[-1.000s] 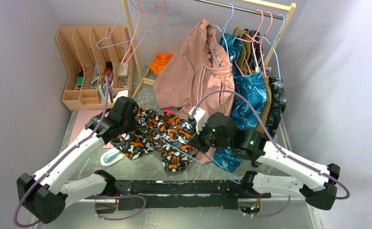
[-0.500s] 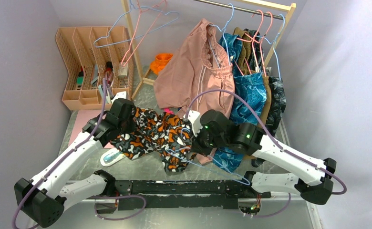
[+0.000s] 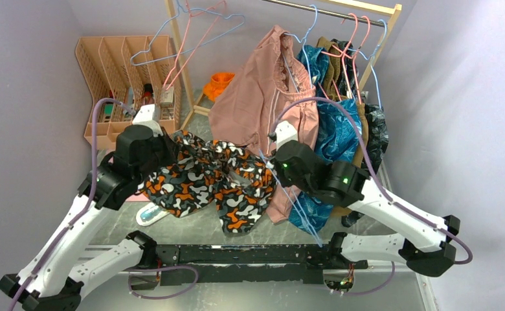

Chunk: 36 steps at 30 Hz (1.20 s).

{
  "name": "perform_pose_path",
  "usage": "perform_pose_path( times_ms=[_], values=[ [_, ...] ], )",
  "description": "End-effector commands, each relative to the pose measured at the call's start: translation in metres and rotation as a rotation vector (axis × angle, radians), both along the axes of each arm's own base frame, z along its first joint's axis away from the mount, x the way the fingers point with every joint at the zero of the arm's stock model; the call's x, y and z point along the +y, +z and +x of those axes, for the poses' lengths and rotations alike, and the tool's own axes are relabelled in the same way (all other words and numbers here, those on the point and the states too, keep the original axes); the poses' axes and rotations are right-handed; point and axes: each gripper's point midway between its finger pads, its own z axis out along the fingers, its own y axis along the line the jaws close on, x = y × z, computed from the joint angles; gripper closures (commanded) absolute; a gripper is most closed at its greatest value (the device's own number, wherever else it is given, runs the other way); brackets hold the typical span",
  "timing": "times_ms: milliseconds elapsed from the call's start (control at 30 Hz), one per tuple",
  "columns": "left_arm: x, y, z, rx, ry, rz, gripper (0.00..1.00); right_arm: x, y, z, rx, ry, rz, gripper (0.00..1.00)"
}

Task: Place the shorts on the hanger
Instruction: Hang the shorts on the hanger.

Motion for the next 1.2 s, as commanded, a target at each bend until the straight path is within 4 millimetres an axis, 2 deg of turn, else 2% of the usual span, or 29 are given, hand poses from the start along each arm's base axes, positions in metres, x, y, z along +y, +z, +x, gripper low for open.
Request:
perform_pose_path(
  times_ms=[0,33,200,267,300,367,433,533,667,800,1000,1133,1167],
  values=[
    [-0.024,0.013,0.002,-0.064,-0.123,-0.070,0.93,-0.012,0.025,0.021,-0.119,-0.166,0.099,1.00],
    [-0.027,0.000,0.003,-0.036,-0.130,-0.074,0.93,-0.011,0.018,0.020,-0.102,-0.173,0.103,1.00],
    [-0.035,-0.095,0.002,0.171,-0.101,-0.065,0.93,-0.006,-0.026,0.007,0.011,-0.153,0.067,1.00],
    [-0.037,-0.114,0.000,0.222,-0.094,-0.063,0.93,-0.004,-0.026,0.000,0.032,-0.113,0.076,1.00],
    [-0.038,-0.116,0.001,0.231,-0.095,-0.064,0.93,-0.001,-0.021,-0.003,0.033,-0.080,0.097,1.00],
    [-0.039,-0.111,0.003,0.221,-0.100,-0.060,0.93,0.004,0.000,-0.011,0.015,-0.002,0.162,1.00],
    [-0.037,-0.098,0.008,0.187,-0.096,-0.049,0.93,0.016,0.028,-0.021,-0.016,0.114,0.255,1.00],
    [-0.033,-0.077,0.009,0.142,-0.100,-0.030,0.93,0.041,0.046,-0.047,0.009,0.328,0.345,1.00],
    [-0.027,-0.048,0.004,0.080,-0.109,-0.035,0.93,0.066,0.041,-0.064,0.056,0.476,0.392,1.00],
    [-0.026,-0.027,-0.003,0.032,-0.137,-0.051,0.93,0.081,0.037,-0.060,0.020,0.503,0.431,1.00],
    [-0.027,-0.026,-0.010,0.054,-0.162,-0.042,0.93,0.083,0.036,-0.034,-0.087,0.421,0.425,1.00],
    [-0.023,-0.029,-0.015,0.067,-0.163,-0.027,0.93,0.080,0.045,-0.033,-0.148,0.425,0.458,1.00],
    [-0.022,-0.028,-0.015,0.067,-0.163,-0.024,0.93,0.082,0.038,-0.033,-0.143,0.434,0.451,1.00]
  ],
)
